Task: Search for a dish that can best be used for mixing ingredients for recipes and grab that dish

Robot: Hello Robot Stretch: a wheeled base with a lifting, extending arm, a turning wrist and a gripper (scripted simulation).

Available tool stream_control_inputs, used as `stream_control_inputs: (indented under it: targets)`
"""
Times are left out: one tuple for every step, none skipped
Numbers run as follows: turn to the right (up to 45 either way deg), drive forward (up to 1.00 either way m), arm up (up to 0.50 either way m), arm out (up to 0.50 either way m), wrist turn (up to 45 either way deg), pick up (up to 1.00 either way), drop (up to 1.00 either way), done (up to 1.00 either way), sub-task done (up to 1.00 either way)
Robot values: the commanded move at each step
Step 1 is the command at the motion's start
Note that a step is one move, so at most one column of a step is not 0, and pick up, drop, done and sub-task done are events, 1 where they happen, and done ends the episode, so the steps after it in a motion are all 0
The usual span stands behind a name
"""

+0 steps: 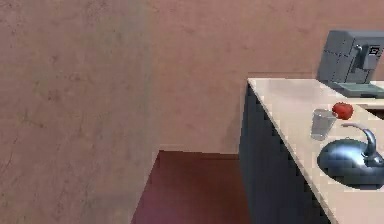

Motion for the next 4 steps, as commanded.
stream_control_inputs:
  targets:
    - [39.0,0.00,0.00,0.00,0.0,0.00,0.00,0.00,0.00]
    - [0.0,0.05,0.00,0.00,0.0,0.00,0.00,0.00,0.00]
    - [-24.0,0.00,0.00,0.00,0.0,0.00,0.00,0.00,0.00]
    - [0.0,0.00,0.50,0.00,0.0,0.00,0.00,0.00,0.00]
